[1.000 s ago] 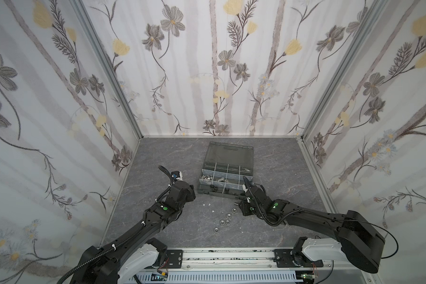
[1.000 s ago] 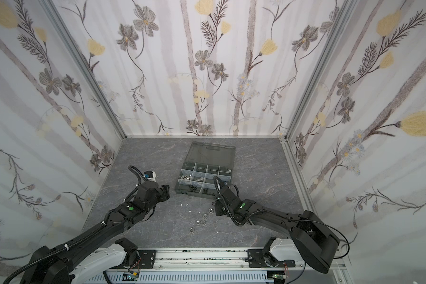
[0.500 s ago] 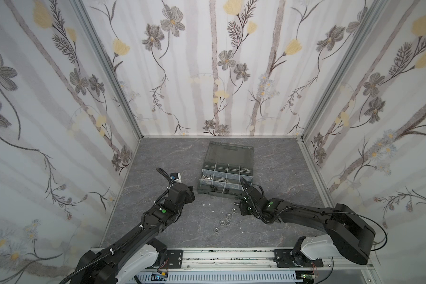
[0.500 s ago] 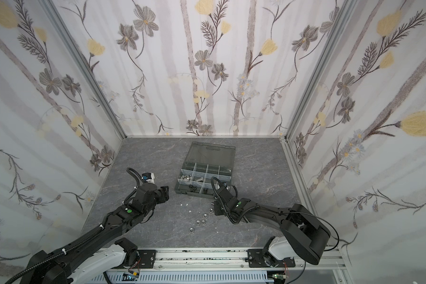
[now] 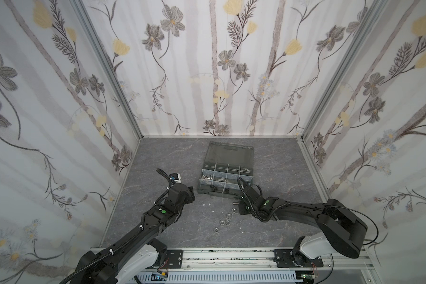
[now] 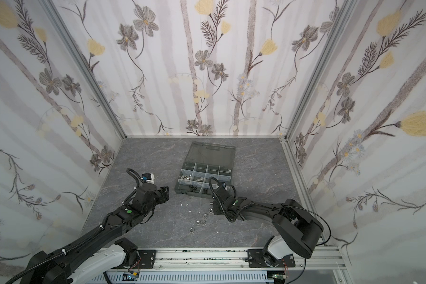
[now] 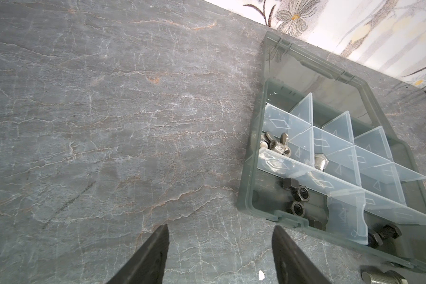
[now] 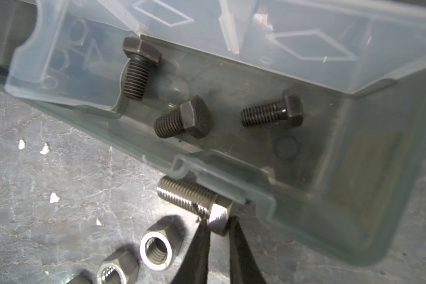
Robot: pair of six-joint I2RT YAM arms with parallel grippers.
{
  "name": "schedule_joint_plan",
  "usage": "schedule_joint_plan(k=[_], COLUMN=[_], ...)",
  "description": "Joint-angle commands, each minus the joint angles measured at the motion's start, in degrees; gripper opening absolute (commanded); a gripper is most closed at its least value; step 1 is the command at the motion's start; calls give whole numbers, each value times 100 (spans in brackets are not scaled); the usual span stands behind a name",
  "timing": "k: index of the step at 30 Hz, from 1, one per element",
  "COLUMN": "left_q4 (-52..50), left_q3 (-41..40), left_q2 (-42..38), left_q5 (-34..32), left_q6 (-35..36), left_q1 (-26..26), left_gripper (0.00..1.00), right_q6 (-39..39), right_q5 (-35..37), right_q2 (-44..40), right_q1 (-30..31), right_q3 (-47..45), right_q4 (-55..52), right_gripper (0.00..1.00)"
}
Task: Sort the screws and nuts into containers
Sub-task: Pick up the screw from the center of the table, then place the screw into the container.
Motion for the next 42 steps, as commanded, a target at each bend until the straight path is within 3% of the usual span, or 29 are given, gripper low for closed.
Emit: schedule_joint_plan(k=[1, 8, 19, 27, 35, 42], left_q4=[84, 83, 84, 85, 93, 94], left_q3=[-10, -30, -38, -55, -70, -125], left_q2=[-12, -56, -52, -56, -91, -126], left_q5=[-25, -16, 3, 8, 67, 184], left_q6=[-87, -92, -118, -144, -224, -367], left_q1=[4, 7, 7, 7, 7, 6], left_gripper=[69, 69, 69, 69, 69, 69], right_q6=[40, -64, -199, -440, -1114, -1502], right_q5=[107, 109, -3, 54, -125, -474], right_q2=[20, -102, -631, -934, -261, 915], right_q1=[6, 16, 211, 256, -134, -558], right_q3=[32, 12, -14, 622, 2030, 3129], right_q4=[119, 121, -165, -517, -539, -463], right_gripper=[13, 7, 6, 6, 6, 6])
